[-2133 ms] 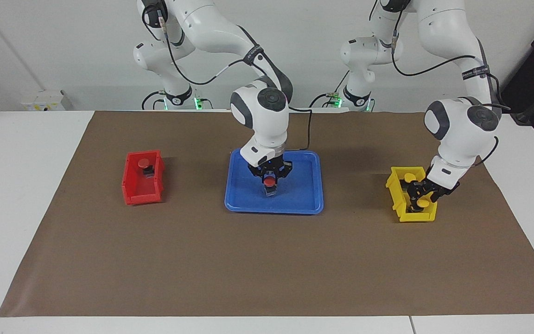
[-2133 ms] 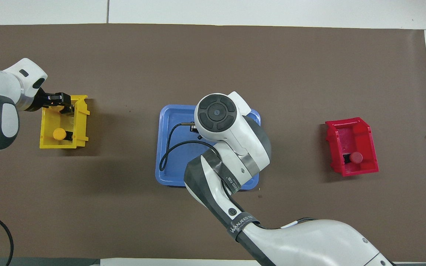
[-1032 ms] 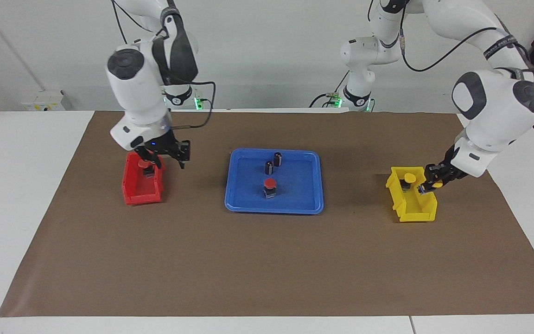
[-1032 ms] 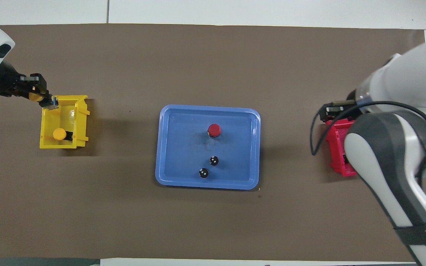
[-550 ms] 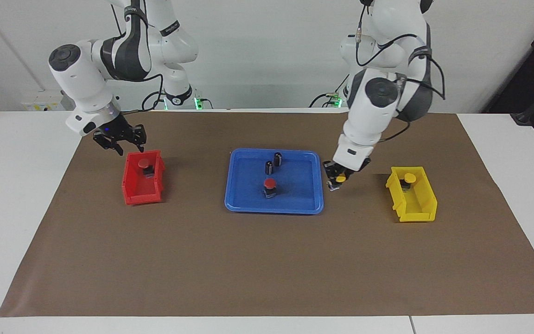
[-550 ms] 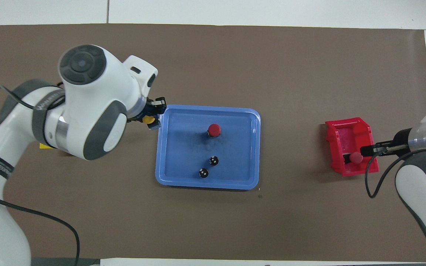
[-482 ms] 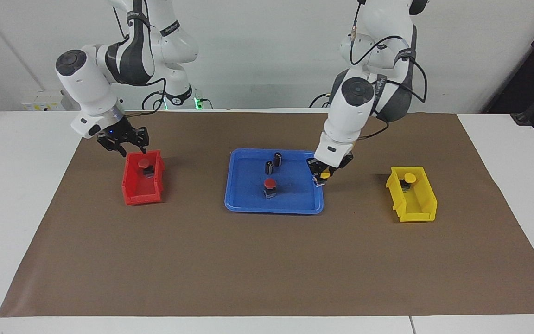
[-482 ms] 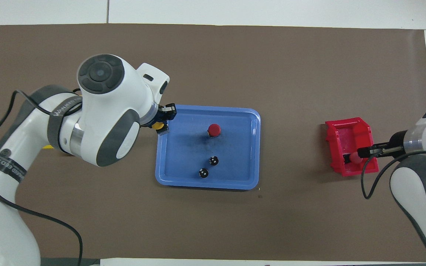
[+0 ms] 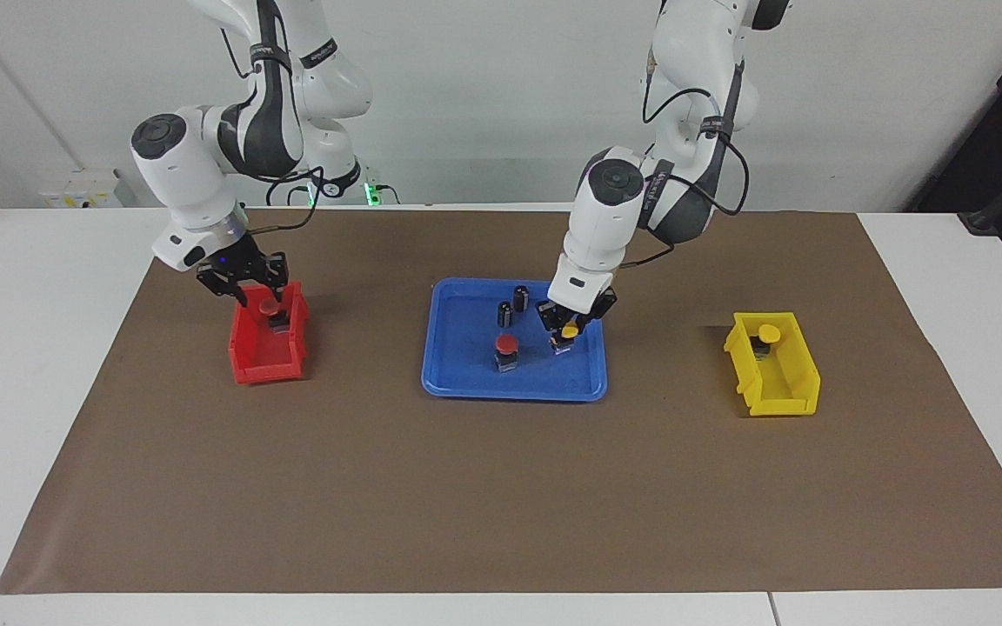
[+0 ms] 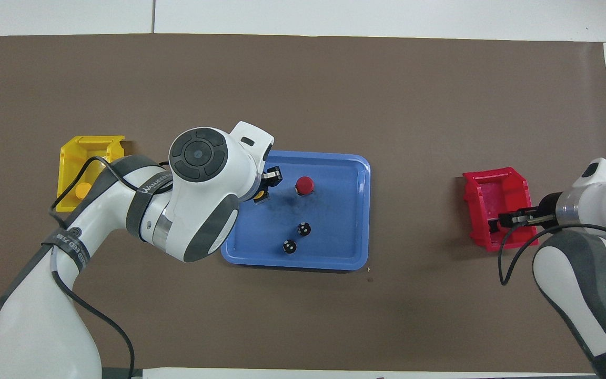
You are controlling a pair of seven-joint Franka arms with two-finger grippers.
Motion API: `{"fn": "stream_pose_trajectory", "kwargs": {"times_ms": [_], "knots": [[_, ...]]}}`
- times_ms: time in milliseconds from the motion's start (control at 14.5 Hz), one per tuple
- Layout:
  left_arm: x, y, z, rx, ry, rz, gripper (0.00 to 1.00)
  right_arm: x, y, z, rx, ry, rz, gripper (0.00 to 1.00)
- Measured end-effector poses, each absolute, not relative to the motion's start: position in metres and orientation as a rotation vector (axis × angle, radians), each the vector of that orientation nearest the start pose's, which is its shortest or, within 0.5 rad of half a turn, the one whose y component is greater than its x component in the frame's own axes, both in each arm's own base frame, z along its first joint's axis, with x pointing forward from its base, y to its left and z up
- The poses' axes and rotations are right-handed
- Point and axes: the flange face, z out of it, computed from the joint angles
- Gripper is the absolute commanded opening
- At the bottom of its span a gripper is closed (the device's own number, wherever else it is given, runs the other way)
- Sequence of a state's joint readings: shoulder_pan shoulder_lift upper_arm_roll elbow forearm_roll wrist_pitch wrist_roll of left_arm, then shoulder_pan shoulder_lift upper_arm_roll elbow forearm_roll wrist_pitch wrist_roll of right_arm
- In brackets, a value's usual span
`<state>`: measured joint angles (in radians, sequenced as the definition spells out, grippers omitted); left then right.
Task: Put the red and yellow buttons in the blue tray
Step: 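Place the yellow button in the tray while the right gripper grasps red button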
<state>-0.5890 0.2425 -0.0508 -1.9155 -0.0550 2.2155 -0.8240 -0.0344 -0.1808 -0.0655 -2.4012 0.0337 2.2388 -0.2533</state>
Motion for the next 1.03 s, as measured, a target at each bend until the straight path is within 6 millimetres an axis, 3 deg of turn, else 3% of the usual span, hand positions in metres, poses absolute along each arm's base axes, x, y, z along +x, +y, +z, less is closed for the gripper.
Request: {"fn": "stream_pose_trajectory", "kwargs": {"times_ms": [275,344,482,619,894,1032], "knots": [[0.488,-0.386,0.35,-3.199,-0.421,-0.005,0.03,0.467,-0.047,0.374,-3.101,-0.209,-0.032,0.62],[0.486,-0.389,0.35,-3.198,-0.43,-0.005,0.11,0.466,-0.047,0.37,-3.102,-0.209,-0.037,0.62],[0.484,-0.391,0.351,-3.199,-0.436,-0.006,0.44,0.462,-0.046,0.363,-3.102,-0.21,-0.031,0.62],[0.484,-0.392,0.351,-3.199,-0.436,-0.007,0.56,0.459,-0.046,0.359,-3.1,-0.211,-0.02,0.62],[0.482,-0.393,0.351,-3.188,-0.434,0.013,1.0,0.456,-0.046,0.355,-3.096,-0.248,-0.005,0.62],[0.484,-0.387,0.365,-3.157,-0.442,0.055,1.0,0.454,-0.048,0.353,-3.093,-0.269,0.002,0.62]]}}
